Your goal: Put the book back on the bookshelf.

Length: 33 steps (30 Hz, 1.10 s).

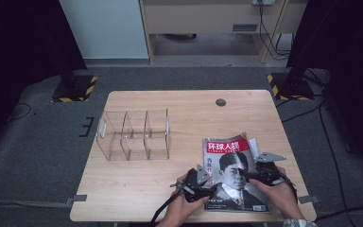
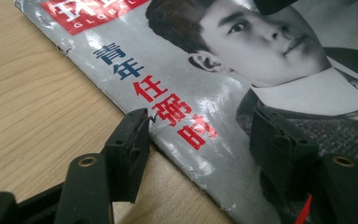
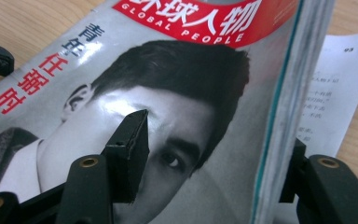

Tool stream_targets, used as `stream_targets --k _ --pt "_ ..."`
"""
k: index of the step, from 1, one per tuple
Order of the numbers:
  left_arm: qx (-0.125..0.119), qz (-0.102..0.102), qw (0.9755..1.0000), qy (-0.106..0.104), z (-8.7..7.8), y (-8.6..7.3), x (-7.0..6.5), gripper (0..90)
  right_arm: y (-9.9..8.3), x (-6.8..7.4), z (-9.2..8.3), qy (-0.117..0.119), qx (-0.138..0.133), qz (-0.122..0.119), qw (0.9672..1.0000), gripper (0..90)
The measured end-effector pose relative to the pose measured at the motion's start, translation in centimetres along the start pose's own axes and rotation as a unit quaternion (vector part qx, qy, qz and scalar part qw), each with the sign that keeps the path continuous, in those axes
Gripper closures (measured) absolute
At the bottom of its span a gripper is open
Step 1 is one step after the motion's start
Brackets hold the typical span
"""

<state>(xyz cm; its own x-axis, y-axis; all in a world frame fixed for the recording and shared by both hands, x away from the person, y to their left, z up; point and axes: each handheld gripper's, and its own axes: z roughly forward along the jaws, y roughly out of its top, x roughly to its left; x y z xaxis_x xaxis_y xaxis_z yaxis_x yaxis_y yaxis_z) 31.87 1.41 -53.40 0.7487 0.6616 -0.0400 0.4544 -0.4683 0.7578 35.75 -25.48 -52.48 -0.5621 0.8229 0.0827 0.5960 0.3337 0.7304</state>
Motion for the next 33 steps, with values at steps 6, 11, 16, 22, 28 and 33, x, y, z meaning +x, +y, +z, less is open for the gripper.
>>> stream_targets --k 6,11,16,22,28,33 --pt "0.001 -0.001 1.0 -0.002 0.01 0.01 0.06 37.5 0.12 0.05 -0.24 0.009 -0.008 -0.005 0.9999 51.2" --pt "0.001 -0.003 1.0 -0.005 0.03 0.02 0.14 37.5 0.06 -0.06 0.14 0.003 0.006 -0.006 1.0 51.8" --pt "0.001 -0.001 1.0 -0.007 0.13 0.11 0.07 37.6 0.18 -0.19 -0.11 -0.005 -0.003 -0.009 0.9999 63.8" --pt "0.001 0.0 1.0 -0.008 0.16 0.13 0.05 37.6 0.15 -0.2 0.22 -0.008 0.004 0.001 1.0 54.4" --pt "0.001 0.0 1.0 -0.008 0.16 0.13 0.05 37.6 0.27 -0.23 0.15 -0.008 0.004 -0.003 1.0 61.4" --pt "0.001 0.0 1.0 -0.008 0.17 0.13 0.04 37.5 0.4 -0.37 -0.2 -0.008 -0.012 -0.004 0.9999 74.6"
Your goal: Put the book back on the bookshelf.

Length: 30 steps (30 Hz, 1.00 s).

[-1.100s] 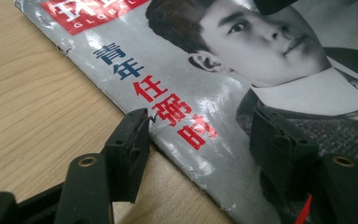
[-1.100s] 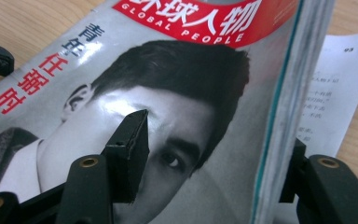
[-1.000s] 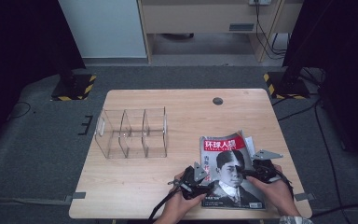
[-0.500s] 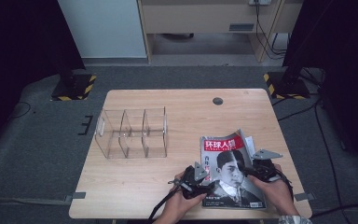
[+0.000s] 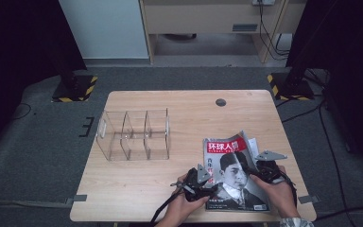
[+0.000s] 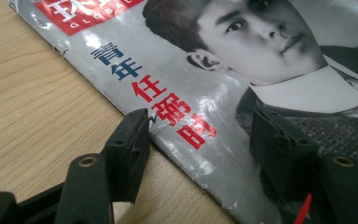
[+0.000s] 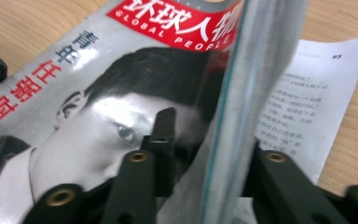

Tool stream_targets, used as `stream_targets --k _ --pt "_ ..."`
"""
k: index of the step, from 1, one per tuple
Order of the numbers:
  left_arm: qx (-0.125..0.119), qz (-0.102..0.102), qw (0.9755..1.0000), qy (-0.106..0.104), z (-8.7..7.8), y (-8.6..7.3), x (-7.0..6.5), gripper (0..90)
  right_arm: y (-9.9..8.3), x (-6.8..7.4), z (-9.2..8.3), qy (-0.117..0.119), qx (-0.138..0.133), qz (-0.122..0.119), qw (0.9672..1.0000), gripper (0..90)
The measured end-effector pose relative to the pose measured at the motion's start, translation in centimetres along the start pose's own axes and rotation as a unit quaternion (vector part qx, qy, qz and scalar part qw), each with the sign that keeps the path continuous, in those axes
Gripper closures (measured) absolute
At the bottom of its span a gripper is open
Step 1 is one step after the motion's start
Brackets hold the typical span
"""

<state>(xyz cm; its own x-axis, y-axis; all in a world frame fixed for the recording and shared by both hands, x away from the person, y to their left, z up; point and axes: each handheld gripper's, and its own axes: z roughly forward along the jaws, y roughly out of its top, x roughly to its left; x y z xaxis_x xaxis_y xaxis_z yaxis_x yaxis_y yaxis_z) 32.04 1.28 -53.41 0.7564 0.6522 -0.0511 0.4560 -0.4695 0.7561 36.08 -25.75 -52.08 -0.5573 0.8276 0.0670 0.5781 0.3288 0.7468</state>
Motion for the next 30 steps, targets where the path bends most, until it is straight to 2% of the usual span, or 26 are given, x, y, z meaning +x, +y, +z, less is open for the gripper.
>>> stream_targets --k 1,4,11,14,15,17,20,21,23,25,30 --pt "0.0 0.0 1.0 0.0 0.0 0.0 0.0 37.5 0.0 0.0 -0.1 0.004 -0.002 0.002 1.0 78.9" --pt "0.0 0.0 1.0 0.0 0.0 0.0 0.0 37.4 0.0 -0.2 -0.3 0.011 -0.014 0.008 0.9998 83.6" --pt "0.001 -0.004 1.0 -0.004 0.1 0.1 -0.1 36.5 0.2 -0.2 -0.7 0.02 -0.03 0.011 0.9993 87.0" --pt "0.004 0.001 0.9999 -0.012 0.2 0.1 -0.2 31.6 0.2 -0.1 -0.8 0.02 -0.036 0.005 0.9991 87.4" --pt "0.006 0.003 0.9999 -0.016 0.2 0.1 -0.2 24.4 0.2 -0.1 -0.9 0.019 -0.038 0.006 0.9991 87.5" --pt "0.007 0.004 0.9997 -0.021 0.2 0.1 -0.2 21.1 0.2 -0.1 -1.0 0.019 -0.039 0.006 0.9991 87.5" --pt "-0.014 0.011 0.9996 -0.02 -0.1 0.5 0.7 13.4 0.3 -0.1 -1.3 0.018 -0.045 -0.001 0.9988 87.6" --pt "-0.014 0.011 0.9996 -0.02 -0.1 0.5 0.7 10.0 0.3 -0.1 -1.4 0.019 -0.045 0.0 0.9988 87.6" --pt "-0.028 0.002 0.9991 -0.031 0.1 1.0 1.8 8.4 0.3 -0.2 -1.5 0.018 -0.048 -0.001 0.9987 87.6" --pt "-0.024 -0.002 0.9993 -0.028 0.4 1.2 2.3 5.2 0.3 -0.2 -1.6 0.019 -0.051 0.002 0.9985 87.7" --pt "-0.009 -0.009 0.9999 -0.01 0.4 0.6 2.7 9.5 0.4 -0.1 -1.8 0.021 -0.061 0.0 0.9979 87.7"
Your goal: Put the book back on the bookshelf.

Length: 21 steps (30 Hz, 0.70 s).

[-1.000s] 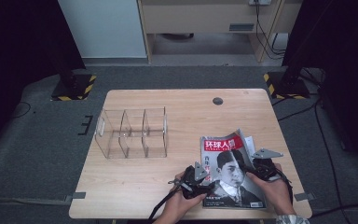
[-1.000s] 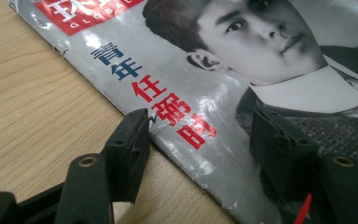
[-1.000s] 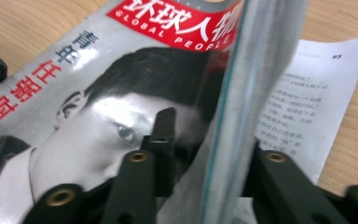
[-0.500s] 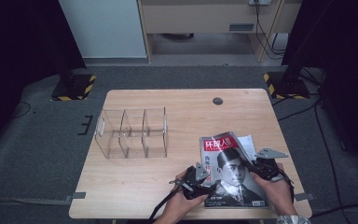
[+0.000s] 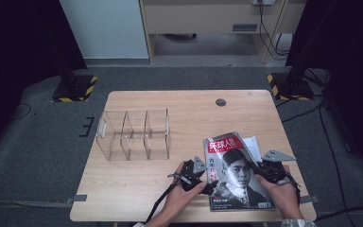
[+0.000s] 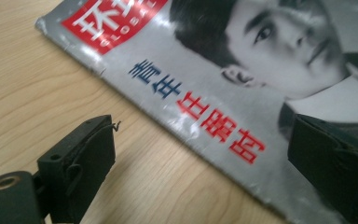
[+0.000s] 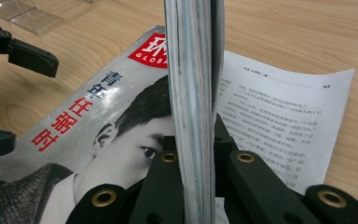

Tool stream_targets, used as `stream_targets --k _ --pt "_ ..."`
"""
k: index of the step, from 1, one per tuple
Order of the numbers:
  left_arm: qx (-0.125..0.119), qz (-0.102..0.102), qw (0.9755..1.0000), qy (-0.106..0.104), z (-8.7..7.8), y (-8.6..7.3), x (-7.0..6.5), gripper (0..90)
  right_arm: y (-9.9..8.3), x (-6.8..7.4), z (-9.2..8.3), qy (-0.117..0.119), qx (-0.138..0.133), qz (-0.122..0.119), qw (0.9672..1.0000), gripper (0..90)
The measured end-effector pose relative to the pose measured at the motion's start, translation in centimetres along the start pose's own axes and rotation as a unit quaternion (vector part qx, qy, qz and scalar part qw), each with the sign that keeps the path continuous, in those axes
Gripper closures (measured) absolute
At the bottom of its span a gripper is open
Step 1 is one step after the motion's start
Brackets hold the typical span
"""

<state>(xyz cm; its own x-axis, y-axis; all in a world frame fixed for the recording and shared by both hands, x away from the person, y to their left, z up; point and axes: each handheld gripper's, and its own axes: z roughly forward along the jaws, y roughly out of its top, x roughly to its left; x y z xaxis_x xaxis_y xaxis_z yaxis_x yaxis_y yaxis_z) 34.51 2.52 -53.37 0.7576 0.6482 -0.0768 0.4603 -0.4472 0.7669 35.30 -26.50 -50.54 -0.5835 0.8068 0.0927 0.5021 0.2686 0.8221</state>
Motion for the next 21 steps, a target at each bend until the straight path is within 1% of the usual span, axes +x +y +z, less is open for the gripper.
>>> stream_targets --k 1,6,8,10,11,14,16,17,18,20,21 --pt "-0.004 -0.002 1.0 0.002 -0.1 -0.1 0.0 10.8 0.0 0.1 -0.1 0.002 -0.006 -0.002 1.0 87.7" --pt "-0.002 0.001 1.0 0.002 0.0 0.0 -0.1 10.8 0.0 0.0 -0.4 0.011 -0.017 0.004 0.9998 87.8" --pt "-0.005 -0.002 1.0 -0.001 0.0 0.1 0.0 10.6 0.1 -0.1 -0.5 0.019 -0.03 0.01 0.9993 87.7" --pt "-0.005 -0.004 1.0 -0.003 0.0 0.1 0.0 10.6 0.1 -0.1 -0.6 0.022 -0.034 0.013 0.9991 87.8" --pt "-0.003 -0.005 1.0 -0.007 0.1 0.1 0.1 10.1 0.2 -0.1 -0.6 0.026 -0.043 0.014 0.9986 87.8" --pt "-0.002 -0.008 0.9999 -0.007 0.1 0.1 0.1 9.5 0.2 -0.1 -0.7 0.031 -0.049 0.016 0.9982 87.8" --pt "0.0 -0.012 0.9998 -0.017 0.1 0.1 0.0 8.9 0.2 0.0 -0.9 0.041 -0.061 0.025 0.997 87.8" --pt "0.0 -0.012 0.9998 -0.017 0.1 0.1 0.0 8.0 0.2 0.0 -0.9 0.041 -0.061 0.025 0.997 87.8" --pt "0.0 -0.013 0.9998 -0.018 0.1 0.1 0.0 8.0 0.2 0.0 -1.0 0.044 -0.066 0.03 0.9964 87.8" --pt "-0.006 -0.02 0.9996 -0.018 0.2 0.2 -0.2 6.5 0.2 -0.2 -1.2 0.052 -0.076 0.038 0.995 87.7" --pt "-0.004 -0.02 0.9995 -0.026 0.4 0.3 -0.2 6.4 0.3 -0.3 -1.2 0.058 -0.086 0.045 0.9936 87.8"
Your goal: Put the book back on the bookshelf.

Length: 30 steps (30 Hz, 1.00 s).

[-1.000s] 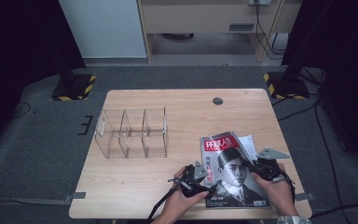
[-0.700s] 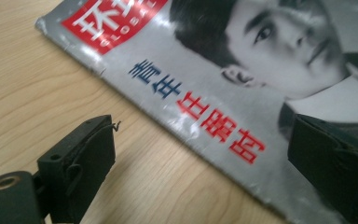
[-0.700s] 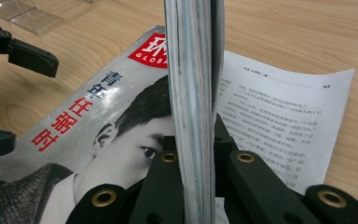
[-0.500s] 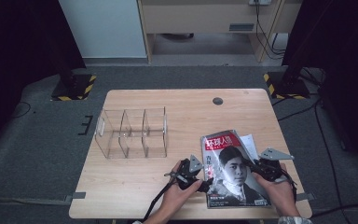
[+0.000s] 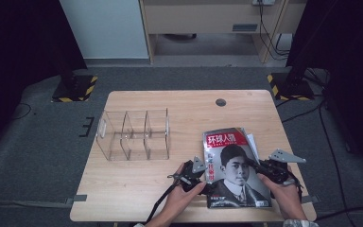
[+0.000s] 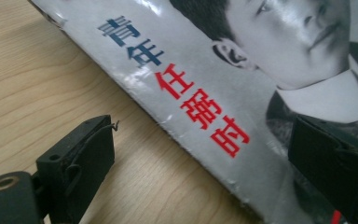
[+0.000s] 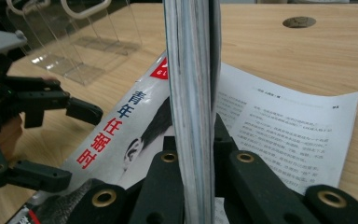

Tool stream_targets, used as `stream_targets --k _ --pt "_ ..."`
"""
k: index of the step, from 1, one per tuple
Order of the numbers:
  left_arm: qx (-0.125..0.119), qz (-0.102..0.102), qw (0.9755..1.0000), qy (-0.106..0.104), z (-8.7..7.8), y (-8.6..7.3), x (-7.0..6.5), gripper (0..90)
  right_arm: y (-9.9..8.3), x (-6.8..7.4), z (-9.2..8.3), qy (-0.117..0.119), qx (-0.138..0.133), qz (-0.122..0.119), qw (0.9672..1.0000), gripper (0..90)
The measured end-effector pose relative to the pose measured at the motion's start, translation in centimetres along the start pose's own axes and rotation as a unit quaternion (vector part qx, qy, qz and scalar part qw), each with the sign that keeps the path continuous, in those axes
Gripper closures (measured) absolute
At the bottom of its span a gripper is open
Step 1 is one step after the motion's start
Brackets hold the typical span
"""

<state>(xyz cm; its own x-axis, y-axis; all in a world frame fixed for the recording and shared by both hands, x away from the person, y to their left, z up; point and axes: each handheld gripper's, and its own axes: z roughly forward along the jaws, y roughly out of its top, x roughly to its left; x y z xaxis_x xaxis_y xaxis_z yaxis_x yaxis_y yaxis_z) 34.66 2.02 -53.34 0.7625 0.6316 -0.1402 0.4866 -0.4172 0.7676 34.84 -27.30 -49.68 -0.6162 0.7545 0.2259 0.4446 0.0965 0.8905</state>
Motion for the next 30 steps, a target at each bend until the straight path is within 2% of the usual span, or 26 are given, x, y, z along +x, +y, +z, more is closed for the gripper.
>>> stream_targets --k 2,7,8,10,13,17,18,19,20,24,26,29,30 --pt "0.003 0.003 1.0 -0.005 0.2 0.2 0.0 6.1 -0.1 -0.1 0.0 0.004 -0.004 0.008 0.9999 87.7" --pt "0.017 -0.003 0.9996 -0.024 0.7 0.4 0.3 7.3 -0.2 -0.4 0.0 0.013 -0.011 0.028 0.9995 87.8" --pt "0.018 0.002 0.999 -0.041 0.9 0.5 0.3 7.4 -0.3 -0.5 0.1 0.014 -0.013 0.036 0.9992 87.7" --pt "0.017 -0.002 0.9989 -0.044 1.0 0.6 0.2 7.2 -0.5 -0.7 0.3 0.015 -0.008 0.042 0.999 87.7" --pt "0.018 0.001 0.9989 -0.042 1.1 0.7 0.3 7.4 -0.8 -0.9 0.6 0.007 0.0 0.048 0.9988 87.7" --pt "0.018 0.007 0.9993 -0.031 1.0 0.6 0.2 13.4 -1.1 -1.2 1.0 0.001 0.015 0.045 0.9989 87.6" --pt "0.019 0.009 0.9994 -0.028 0.9 0.6 0.1 13.9 -1.3 -1.1 1.4 -0.003 0.033 0.041 0.9986 87.6" --pt "0.019 0.009 0.9994 -0.028 0.9 0.6 0.1 15.1 -1.3 -1.1 1.4 -0.003 0.033 0.041 0.9986 87.6" --pt "0.02 0.011 0.9994 -0.027 0.8 0.6 0.0 15.1 -1.5 -1.0 1.8 -0.009 0.054 0.025 0.9982 87.6" --pt "0.022 0.008 0.9994 -0.026 0.7 0.6 0.0 15.4 -1.8 -0.9 2.0 -0.009 0.073 0.022 0.9971 87.5" --pt "0.022 0.0 0.9994 -0.027 0.7 0.6 0.2 18.2 -1.9 -0.9 2.0 -0.009 0.078 0.02 0.9967 87.5" --pt "0.024 0.006 0.9994 -0.023 0.6 0.6 0.2 19.9 -2.0 -1.0 2.2 -0.012 0.09 0.019 0.9956 87.1" --pt "0.024 0.013 0.9995 -0.018 0.5 0.5 0.2 23.3 -2.0 -1.0 2.3 -0.017 0.097 0.015 0.995 85.0"
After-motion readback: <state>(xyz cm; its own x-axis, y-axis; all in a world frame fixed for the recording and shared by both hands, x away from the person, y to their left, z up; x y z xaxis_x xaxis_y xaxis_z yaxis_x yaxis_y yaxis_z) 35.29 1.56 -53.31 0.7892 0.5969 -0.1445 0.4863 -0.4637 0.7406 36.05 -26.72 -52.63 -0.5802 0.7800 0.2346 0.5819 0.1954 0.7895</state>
